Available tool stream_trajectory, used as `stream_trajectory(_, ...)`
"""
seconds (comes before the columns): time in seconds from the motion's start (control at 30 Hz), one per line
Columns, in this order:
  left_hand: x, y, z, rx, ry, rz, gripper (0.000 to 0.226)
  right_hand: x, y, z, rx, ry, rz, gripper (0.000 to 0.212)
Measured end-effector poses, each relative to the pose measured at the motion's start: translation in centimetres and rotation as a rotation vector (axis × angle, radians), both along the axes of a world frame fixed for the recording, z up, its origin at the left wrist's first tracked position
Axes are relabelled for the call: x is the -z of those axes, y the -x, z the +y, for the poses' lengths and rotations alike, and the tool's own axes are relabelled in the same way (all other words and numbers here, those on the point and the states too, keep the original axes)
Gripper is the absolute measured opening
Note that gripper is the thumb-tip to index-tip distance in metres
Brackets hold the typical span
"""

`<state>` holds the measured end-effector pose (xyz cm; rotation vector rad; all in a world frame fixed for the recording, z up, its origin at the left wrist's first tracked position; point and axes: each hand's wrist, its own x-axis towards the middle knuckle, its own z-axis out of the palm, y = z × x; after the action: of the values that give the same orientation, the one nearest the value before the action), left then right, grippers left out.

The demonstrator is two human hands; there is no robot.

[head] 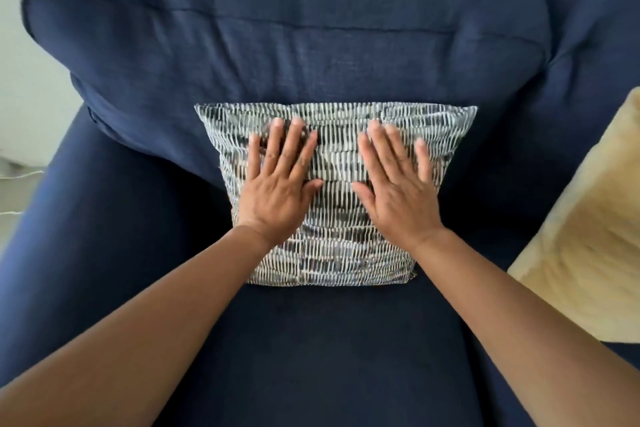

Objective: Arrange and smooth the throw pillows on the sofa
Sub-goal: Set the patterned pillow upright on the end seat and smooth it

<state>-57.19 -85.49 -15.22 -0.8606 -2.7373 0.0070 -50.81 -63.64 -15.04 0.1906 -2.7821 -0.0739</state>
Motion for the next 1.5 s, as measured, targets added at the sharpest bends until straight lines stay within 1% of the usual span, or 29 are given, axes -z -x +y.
stream_trajectory(0.07,-0.2,1.0,-0.2,-0.051,0.088,-0.055,0.069,-0.4,1.3,0.6,-0.014,-0.104,-0.113,0.068)
stream_trajectory(0.1,-0.4,1.6,-0.7,-0.081,0.103,-0.063,0.069,-0.4,1.4,1.3,0.014,-0.118,-0.154,0.068)
stream_trajectory(0.17,-1.1,2.8,-2.0,-0.166,0.052,-0.061,0.067,-0.7,1.5,2.6,0.137,-0.034,-0.156,0.068)
stream_trajectory(0.2,-1.6,3.3,-2.7,-0.235,-0.01,-0.074,0.067,-1.1,1.5,3.1,0.213,0.042,-0.129,0.068)
stream_trajectory(0.27,-2.9,4.2,-4.0,-0.378,-0.207,-0.141,0.068,-2.4,1.7,3.8,0.329,0.182,-0.061,0.068)
stream_trajectory(0.3,-3.5,4.4,-4.6,-0.407,-0.293,-0.171,0.068,-3.1,1.8,4.1,0.355,0.215,-0.025,0.066)
stream_trajectory(0.33,-4.1,4.5,-5.1,-0.396,-0.33,-0.167,0.063,-3.8,1.9,4.4,0.36,0.218,0.009,0.062)
stream_trajectory(0.37,-4.7,4.5,-5.4,-0.361,-0.33,-0.137,0.052,-4.3,1.9,4.6,0.35,0.204,0.039,0.056)
stream_trajectory(0.43,-5.7,4.5,-5.8,-0.304,-0.34,-0.066,0.027,-5.3,1.7,4.7,0.312,0.184,0.102,0.035)
stream_trajectory(0.5,-6.8,4.5,-5.9,-0.302,-0.399,-0.015,0.014,-6.2,1.5,4.7,0.281,0.218,0.174,0.013)
stream_trajectory(0.53,-7.2,4.5,-5.9,-0.31,-0.427,0.01,0.012,-6.6,1.5,4.7,0.279,0.24,0.209,0.013)
stream_trajectory(0.63,-8.6,5.0,-6.0,-0.337,-0.509,0.076,0.014,-8.2,2.3,5.1,0.282,0.265,0.324,0.023)
stream_trajectory(0.7,-9.2,5.4,-6.0,-0.356,-0.537,0.078,0.016,-8.8,2.8,5.3,0.291,0.261,0.387,0.023)
stream_trajectory(0.77,-9.1,5.7,-6.0,-0.369,-0.505,0.023,0.016,-8.6,3.0,5.1,0.295,0.273,0.372,0.019)
stream_trajectory(0.87,-8.3,5.2,-5.7,-0.384,-0.442,-0.063,0.018,-7.4,2.4,4.4,0.327,0.306,0.282,0.013)
stream_trajectory(0.93,-7.9,4.6,-5.1,-0.355,-0.446,-0.041,0.032,-7.0,2.0,4.0,0.354,0.308,0.267,0.022)
stream_trajectory(1.0,-7.8,3.8,-4.1,-0.234,-0.438,0.008,0.049,-6.8,1.7,3.2,0.293,0.291,0.256,0.04)
stream_trajectory(1.03,-7.6,3.2,-3.3,-0.141,-0.398,0.019,0.055,-6.7,1.7,2.5,0.229,0.268,0.224,0.048)
stream_trajectory(1.1,-6.8,1.9,-1.5,0.042,-0.228,-0.012,0.063,-6.2,1.6,0.9,0.074,0.154,0.105,0.059)
stream_trajectory(1.13,-6.1,1.4,-0.9,0.09,-0.115,-0.051,0.067,-5.7,1.5,0.2,0.013,0.072,0.034,0.062)
stream_trajectory(1.17,-5.3,1.1,-0.5,0.095,-0.019,-0.092,0.071,-5.1,1.5,-0.1,-0.015,-0.008,-0.032,0.063)
stream_trajectory(1.23,-3.9,1.7,-0.8,0.01,0.073,-0.136,0.074,-3.9,1.4,0.8,0.054,-0.081,-0.132,0.066)
stream_trajectory(1.3,-3.3,3.0,-1.9,-0.119,0.078,-0.16,0.073,-3.1,1.1,3.2,0.238,-0.023,-0.198,0.067)
stream_trajectory(1.37,-3.5,4.2,-3.0,-0.195,0.069,-0.177,0.071,-2.9,0.4,5.5,0.391,0.03,-0.235,0.068)
stream_trajectory(1.4,-3.6,4.6,-3.5,-0.214,0.073,-0.185,0.071,-2.9,0.1,6.3,0.426,0.032,-0.252,0.068)
stream_trajectory(1.5,-4.4,4.7,-3.9,-0.249,0.058,-0.203,0.07,-3.4,-0.7,6.7,0.441,0.042,-0.256,0.068)
